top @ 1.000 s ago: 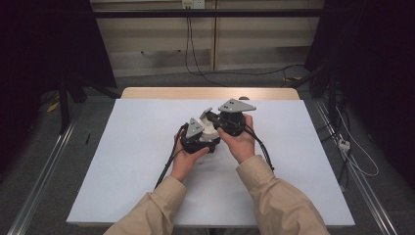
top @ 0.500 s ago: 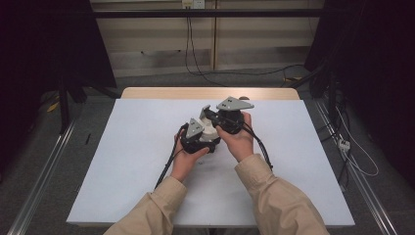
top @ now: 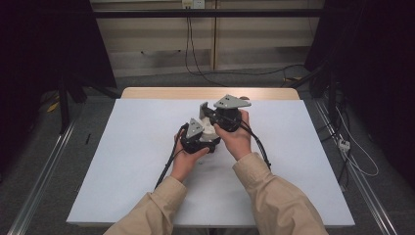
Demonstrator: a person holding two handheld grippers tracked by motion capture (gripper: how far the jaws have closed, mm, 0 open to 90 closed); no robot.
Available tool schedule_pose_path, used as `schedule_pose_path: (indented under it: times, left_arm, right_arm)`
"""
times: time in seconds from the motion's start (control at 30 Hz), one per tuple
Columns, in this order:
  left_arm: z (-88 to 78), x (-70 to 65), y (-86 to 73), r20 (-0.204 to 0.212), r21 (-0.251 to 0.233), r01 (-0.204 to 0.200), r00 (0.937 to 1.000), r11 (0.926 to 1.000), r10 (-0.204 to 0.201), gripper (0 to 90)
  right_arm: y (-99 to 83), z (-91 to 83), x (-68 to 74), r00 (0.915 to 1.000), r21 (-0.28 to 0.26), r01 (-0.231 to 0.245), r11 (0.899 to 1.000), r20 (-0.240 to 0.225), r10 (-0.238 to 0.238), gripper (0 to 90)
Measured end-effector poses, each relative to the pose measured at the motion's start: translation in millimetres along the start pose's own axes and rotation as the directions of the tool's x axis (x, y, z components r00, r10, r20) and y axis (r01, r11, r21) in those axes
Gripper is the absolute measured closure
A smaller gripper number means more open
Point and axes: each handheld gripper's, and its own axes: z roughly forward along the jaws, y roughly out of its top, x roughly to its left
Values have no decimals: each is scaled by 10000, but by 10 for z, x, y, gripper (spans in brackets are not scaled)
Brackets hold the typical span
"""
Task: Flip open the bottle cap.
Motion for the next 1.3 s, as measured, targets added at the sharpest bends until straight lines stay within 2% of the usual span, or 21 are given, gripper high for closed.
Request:
schedule_pose_path:
  times: [0.07,0.23,0.37,1.03,1.07,1.1,1.13,1.17,1.2,1.23,1.3]
  left_arm:
    - [3,-14,-3,-30,-9,92,10000,10000,-92,186]
    - [2,-3,0,54,24,15,10000,10000,-15,186]
    - [2,-10,-2,-31,18,65,10000,10000,-65,186]
    - [1,-10,0,9,65,45,10000,10000,-46,186]
    - [5,-23,-2,-232,10,83,9997,10000,-83,185]
    - [4,-21,-3,-224,16,85,9997,10000,-84,186]
    - [1,-9,0,-1,71,50,10000,10000,-50,186]
    - [4,-23,-2,-229,15,75,9997,10000,-75,186]
    - [5,-24,-2,-238,12,76,9997,10000,-76,186]
    - [4,-14,-2,-70,32,54,10000,10000,-54,186]
    - [3,-9,1,-6,45,-56,10000,10000,56,186]
  right_arm:
    - [-1,15,2,10000,104,76,9999,42,-76,900]
    - [-11,36,-15,10000,91,11,10000,54,-12,900]
    - [-7,48,-28,10000,80,-56,10000,40,56,900]
    - [-7,139,-42,10000,21,69,10000,68,-69,900]
    - [-7,142,-42,10000,23,46,10000,73,-46,900]
    - [-7,148,-41,10000,21,21,10000,50,-21,900]
    - [-9,154,-43,10000,48,41,10000,71,-41,900]
    - [-10,159,-42,10000,48,47,10000,81,-47,900]
    - [-12,162,-42,10000,44,43,10000,90,-43,900]
    - [-13,164,-42,10000,39,17,10000,95,-17,900]
    - [-16,170,-43,10000,50,6,10000,63,-7,900]
